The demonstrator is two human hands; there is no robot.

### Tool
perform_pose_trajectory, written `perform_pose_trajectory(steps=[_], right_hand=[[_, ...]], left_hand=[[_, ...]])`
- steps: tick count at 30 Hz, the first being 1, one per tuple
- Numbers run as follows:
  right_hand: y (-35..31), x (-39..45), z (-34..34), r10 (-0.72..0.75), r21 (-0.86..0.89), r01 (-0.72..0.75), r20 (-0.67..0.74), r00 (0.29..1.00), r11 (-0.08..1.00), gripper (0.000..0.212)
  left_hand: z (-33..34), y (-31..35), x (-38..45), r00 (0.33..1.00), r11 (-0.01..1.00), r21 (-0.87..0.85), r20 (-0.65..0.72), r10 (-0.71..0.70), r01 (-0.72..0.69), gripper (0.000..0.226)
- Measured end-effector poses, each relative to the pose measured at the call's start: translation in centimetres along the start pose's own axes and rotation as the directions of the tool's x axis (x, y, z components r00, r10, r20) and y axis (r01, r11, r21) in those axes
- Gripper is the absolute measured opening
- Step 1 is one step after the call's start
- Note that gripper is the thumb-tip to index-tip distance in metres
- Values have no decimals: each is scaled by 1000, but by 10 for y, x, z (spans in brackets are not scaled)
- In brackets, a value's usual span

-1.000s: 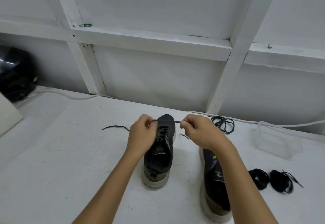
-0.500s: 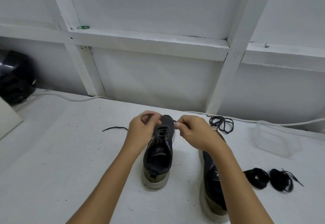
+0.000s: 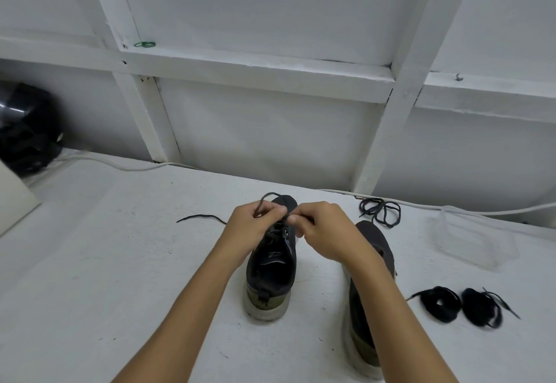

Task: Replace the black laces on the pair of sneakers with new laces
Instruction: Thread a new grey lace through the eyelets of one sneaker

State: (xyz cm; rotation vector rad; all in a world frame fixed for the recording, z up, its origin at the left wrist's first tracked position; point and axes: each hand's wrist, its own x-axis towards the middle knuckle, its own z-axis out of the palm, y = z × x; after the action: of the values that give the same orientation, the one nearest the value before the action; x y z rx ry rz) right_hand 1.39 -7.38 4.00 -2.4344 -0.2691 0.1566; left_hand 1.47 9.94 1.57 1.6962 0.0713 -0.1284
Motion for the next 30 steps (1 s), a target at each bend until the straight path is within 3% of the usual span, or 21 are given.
perform_pose_trajectory(steps=[5, 8, 12, 15, 17, 19, 22, 26, 30], right_hand=[[11, 0, 14, 210, 80, -207, -23, 977, 975, 21], [15, -4, 21, 399, 362, -337, -110, 910, 869, 26], [20, -11, 35, 551, 678, -340, -114, 827, 651, 16], [21, -14, 46, 615, 818, -336, -27, 788, 467, 11], [21, -16, 53, 625, 880, -304, 10, 781, 365, 8], [21, -18, 59, 619, 911, -284, 40, 784, 301, 5], [23, -21, 64, 590, 910, -286, 58, 805, 300, 4], [24, -24, 65, 559, 866, -289, 13, 829, 409, 7], [23, -26, 65, 497, 828, -232, -63, 866, 510, 6]], left_hand=[[-6, -7, 3, 990, 950, 312, -129, 56, -13, 9], [-10, -16, 2, 970, 923, 384, -236, 65, 32, 16], [-19, -29, 0, 960, 875, 459, -278, -23, 153, 40], [-17, -32, -7, 951, 876, 480, -247, 185, -46, 41], [-13, -35, -11, 931, 812, 545, -144, 334, -207, 28], [-11, -40, -13, 925, 748, 599, -30, 378, -286, 9], [-7, -49, -12, 955, 737, 621, 69, 289, -268, 11], [-4, -51, -12, 976, 785, 581, 102, 191, -214, 17], [-2, -47, -14, 983, 831, 526, 103, 151, -183, 8]])
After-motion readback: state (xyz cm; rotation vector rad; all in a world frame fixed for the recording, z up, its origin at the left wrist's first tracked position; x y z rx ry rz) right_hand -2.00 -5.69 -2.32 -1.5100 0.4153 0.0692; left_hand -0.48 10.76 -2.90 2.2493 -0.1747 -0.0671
